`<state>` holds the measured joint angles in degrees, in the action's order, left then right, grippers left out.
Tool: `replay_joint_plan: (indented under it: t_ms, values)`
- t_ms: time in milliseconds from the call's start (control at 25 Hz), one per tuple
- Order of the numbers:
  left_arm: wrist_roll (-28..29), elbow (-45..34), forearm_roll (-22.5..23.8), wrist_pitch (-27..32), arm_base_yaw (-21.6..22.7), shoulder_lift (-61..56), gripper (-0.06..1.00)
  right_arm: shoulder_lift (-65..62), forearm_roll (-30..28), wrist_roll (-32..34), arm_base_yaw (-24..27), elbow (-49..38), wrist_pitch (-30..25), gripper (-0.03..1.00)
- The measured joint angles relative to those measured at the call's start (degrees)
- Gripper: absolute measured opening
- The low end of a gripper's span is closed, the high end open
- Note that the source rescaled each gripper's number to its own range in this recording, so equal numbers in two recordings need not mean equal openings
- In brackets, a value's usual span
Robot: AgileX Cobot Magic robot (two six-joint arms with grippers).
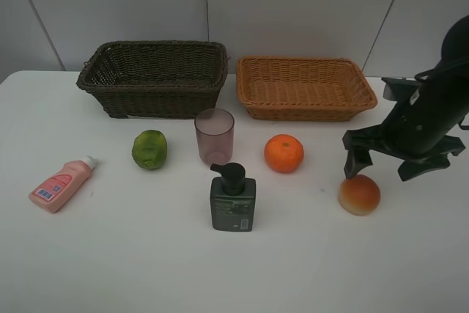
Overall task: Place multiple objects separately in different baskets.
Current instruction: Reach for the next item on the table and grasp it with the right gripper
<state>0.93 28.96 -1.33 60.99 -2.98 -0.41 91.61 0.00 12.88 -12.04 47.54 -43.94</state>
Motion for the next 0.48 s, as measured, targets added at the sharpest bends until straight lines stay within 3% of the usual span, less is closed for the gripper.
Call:
replay_joint_plan:
  t_ms: [480]
  values:
    - [0.0,0.0,0.0,0.0,0.0,0.0,0.97,3.9,0.0,2.6,-2.6,-0.4,1.3,0.92]
